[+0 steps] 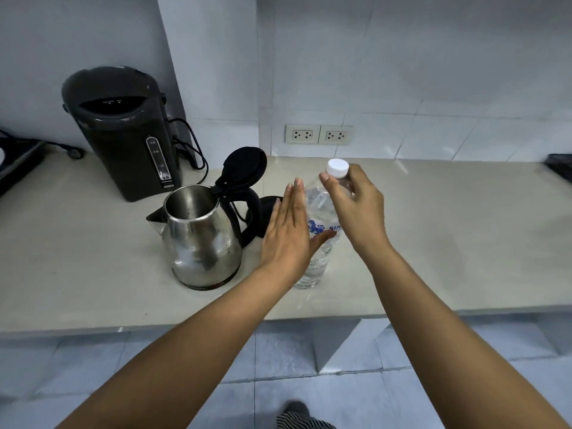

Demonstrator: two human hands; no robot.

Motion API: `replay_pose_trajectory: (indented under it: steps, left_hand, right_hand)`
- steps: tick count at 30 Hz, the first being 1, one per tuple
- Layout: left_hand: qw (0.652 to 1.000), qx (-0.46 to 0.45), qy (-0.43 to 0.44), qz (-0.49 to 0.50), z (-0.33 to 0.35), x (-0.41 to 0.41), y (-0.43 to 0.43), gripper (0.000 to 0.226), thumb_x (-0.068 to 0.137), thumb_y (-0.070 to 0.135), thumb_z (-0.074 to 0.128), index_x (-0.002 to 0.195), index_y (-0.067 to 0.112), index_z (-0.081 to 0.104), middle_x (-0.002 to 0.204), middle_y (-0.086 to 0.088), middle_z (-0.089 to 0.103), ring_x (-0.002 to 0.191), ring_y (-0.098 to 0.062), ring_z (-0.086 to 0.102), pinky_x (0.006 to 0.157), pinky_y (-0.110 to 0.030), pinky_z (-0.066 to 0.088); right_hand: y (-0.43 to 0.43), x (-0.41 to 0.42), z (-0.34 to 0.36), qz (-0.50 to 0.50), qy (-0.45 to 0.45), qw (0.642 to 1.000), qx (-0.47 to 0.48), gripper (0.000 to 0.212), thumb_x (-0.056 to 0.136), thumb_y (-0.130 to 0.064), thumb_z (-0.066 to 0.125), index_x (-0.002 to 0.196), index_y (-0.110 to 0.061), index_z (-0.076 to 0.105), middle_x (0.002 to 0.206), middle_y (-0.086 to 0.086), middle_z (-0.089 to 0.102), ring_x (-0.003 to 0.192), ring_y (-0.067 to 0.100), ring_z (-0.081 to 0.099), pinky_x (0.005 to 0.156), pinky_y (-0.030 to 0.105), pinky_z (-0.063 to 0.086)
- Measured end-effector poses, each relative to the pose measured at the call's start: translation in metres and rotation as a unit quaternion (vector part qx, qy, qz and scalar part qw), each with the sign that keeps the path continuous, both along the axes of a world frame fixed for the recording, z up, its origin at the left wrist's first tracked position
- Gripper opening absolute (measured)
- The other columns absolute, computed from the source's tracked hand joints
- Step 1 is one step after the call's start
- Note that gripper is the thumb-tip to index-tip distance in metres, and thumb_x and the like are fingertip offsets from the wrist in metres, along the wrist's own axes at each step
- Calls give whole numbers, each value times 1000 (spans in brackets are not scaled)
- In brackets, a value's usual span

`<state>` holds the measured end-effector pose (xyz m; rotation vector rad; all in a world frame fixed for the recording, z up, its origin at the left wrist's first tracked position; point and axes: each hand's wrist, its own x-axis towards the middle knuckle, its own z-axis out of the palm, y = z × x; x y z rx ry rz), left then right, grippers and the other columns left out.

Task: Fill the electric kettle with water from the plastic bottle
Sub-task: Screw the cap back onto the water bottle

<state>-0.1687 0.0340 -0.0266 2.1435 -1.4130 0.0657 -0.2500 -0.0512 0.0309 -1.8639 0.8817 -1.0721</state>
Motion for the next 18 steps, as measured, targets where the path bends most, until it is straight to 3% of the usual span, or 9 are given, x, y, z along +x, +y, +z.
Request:
replay_pose_trajectory:
  steps: [3,6,12,18]
  left_hand:
    - [1000,-2,-8,-10,-1,4,-11,106,86,65,41,150,7,-19,161,-3,-15,149,-11,-10,120,-26,-8]
    - [1000,-15,-1,-8,1,6,-27,108,84,66,45,151,7,-16,162,-2,-12,149,-10,-8,118,-23,-10]
    - [999,-38,2,-4,14,24,-97,104,89,60,50,152,7,-13,163,-1,-11,149,-9,-8,118,-22,-10]
    - [999,-39,13,19,19,43,-186,101,89,60,51,154,9,-8,163,1,-6,149,-8,-7,115,-17,-14]
  right_hand:
    - [-7,0,0,-6,-7,1000,-3,22,87,-36,67,100,-19,65,82,-18,64,80,-3,57,72,14,42]
    - [-25,4,3,-14,-6,1000,-12,20,86,-38,68,96,-22,65,73,-20,60,71,-6,54,68,15,41]
    - [-90,21,20,-9,-12,999,-29,21,87,-40,66,98,-22,64,82,-18,64,81,-2,58,73,17,42]
    - [-178,45,23,-8,2,999,-43,28,86,-44,65,102,-21,64,93,-10,69,93,9,63,80,28,49]
